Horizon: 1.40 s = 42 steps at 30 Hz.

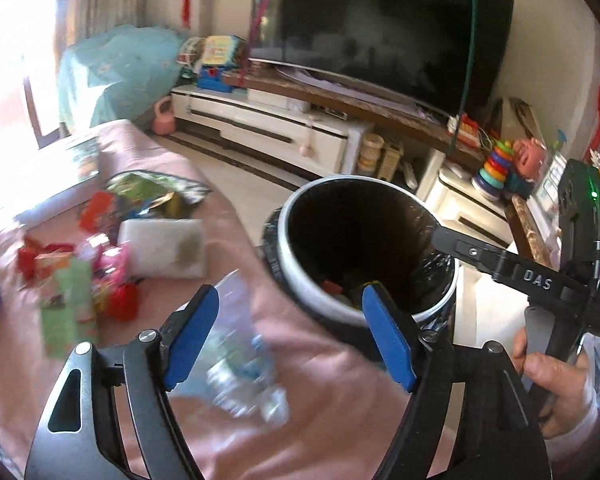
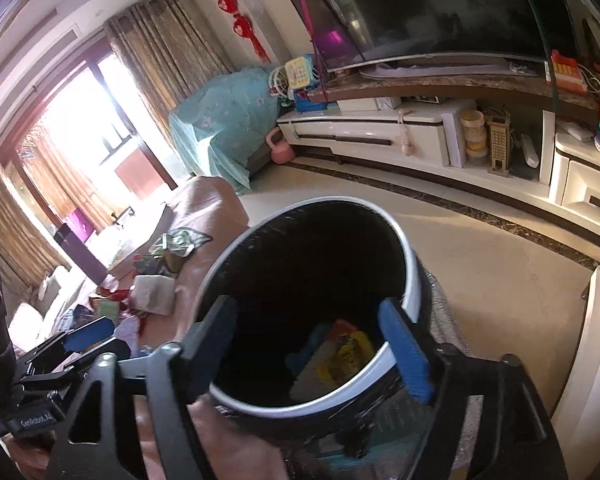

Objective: Collect trash
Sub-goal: 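Carry the yellow wrapper and blue candy pack into the bin and release, then grasp the crumpled plastic bag with the right tool while the left tool grasps the green milk carton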

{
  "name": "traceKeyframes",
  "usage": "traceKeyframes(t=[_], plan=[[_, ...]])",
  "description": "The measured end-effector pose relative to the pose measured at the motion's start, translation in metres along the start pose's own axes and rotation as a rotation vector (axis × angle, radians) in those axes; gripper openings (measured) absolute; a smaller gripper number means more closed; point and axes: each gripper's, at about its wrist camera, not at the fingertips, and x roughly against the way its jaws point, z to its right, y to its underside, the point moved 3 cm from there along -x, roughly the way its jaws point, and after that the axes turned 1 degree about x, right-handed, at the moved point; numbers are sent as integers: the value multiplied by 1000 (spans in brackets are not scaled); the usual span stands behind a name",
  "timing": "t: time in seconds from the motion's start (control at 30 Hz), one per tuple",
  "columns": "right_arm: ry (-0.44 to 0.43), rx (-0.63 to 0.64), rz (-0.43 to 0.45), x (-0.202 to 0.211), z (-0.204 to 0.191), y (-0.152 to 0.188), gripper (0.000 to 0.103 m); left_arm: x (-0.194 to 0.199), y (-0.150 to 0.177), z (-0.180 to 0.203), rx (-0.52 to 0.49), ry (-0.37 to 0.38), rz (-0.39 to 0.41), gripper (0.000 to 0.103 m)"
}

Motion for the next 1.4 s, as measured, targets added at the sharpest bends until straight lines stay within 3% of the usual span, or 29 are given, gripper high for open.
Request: traceKeyframes(t=[0.2,0.57,0.73,0.83,1.07,1.4], plan=[[-39,21,15,9,-34,16,82,25,26,-38,59,-52,20,77],[-102,86,-46,-1,-100,54,86,54,68,-105,187,-137,11,77],[-135,128,-84,-12,-127,69,97,60,83,-132,228,-158,4,77],[-141,157,-100,-19,-140,76,98,63,89,-148,259,-169,1,77],[-142,199,-124,-31,-158,85,98,56,88,-161,279,-162,-18,78],[-123,220,-141,-46,-163,81,98,22,61,-159,238,-171,-45,81]])
